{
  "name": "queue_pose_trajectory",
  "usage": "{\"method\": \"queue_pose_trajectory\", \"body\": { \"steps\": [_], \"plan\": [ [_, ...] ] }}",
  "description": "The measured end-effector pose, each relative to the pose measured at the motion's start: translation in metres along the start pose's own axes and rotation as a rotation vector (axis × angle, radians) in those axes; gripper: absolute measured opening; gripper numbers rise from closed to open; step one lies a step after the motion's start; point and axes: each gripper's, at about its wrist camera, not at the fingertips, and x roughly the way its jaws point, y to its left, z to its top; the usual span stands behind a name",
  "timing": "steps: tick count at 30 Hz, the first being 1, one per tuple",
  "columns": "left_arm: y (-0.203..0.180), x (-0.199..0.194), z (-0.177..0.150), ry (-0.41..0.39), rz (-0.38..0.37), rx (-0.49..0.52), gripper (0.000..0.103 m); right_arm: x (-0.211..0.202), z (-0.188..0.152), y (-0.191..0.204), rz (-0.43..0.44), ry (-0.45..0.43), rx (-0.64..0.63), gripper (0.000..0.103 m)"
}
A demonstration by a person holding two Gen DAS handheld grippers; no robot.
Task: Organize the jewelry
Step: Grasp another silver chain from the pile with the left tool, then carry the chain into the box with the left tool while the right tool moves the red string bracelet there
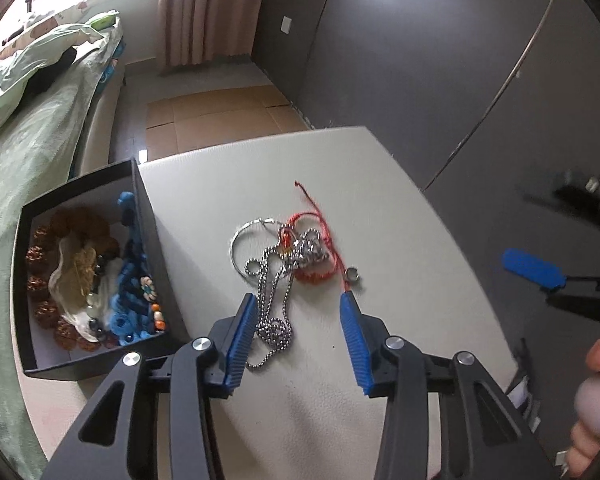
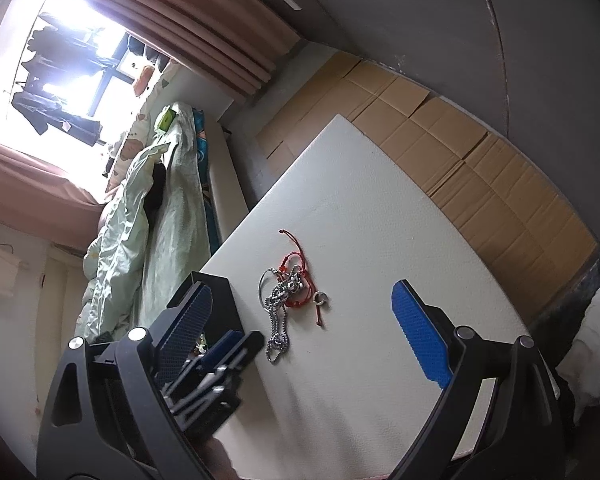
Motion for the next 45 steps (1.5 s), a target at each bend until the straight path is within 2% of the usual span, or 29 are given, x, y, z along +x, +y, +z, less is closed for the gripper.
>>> {"method": "queue_pose_trajectory", "body": {
  "steps": [4,11,16,17,20,22,26,34,39,45],
  "plan": [
    [-0.008,0.013,-0.007,-0.001,0.058,0.059,0.04,0.001,0.0,0.001,0.002,0.007,-0.005,0.091],
    [0.002,0.031,-0.014,0.023,0.073,0.049,0.04,-0.001,-0.002,0.0,0.001,0.009,-0.003,0.091],
    [0.001,0.031,-0.019,0.006,0.08,0.08,0.04,-0.002,-0.002,0.0,0.003,0.01,-0.006,0.091],
    [0.002,0.03,-0.02,-0.002,0.083,0.078,0.038,-0.002,-0.002,0.001,0.003,0.01,-0.007,0.091],
    [0.003,0.028,-0.024,-0.015,0.122,0.081,0.013,0.0,-0.004,0.002,0.003,0.015,-0.016,0.091],
    [0.009,0.025,-0.025,0.0,0.074,0.047,0.012,0.001,-0.004,0.002,0.002,0.021,-0.024,0.091],
    [0.006,0.017,-0.025,-0.003,0.064,0.055,0.011,0.004,-0.005,0.004,-0.009,0.028,-0.043,0.091],
    [0.012,-0.038,0.002,-0.129,-0.026,-0.015,0.01,0.012,-0.007,0.009,-0.038,0.031,-0.054,0.091],
    [0.021,-0.079,0.021,-0.217,-0.059,-0.057,0.01,0.016,-0.006,0.008,-0.044,0.03,-0.044,0.091],
    [0.015,-0.117,0.039,-0.303,-0.075,-0.052,0.01,0.025,-0.003,0.005,-0.059,0.024,-0.024,0.091]
  ]
}}
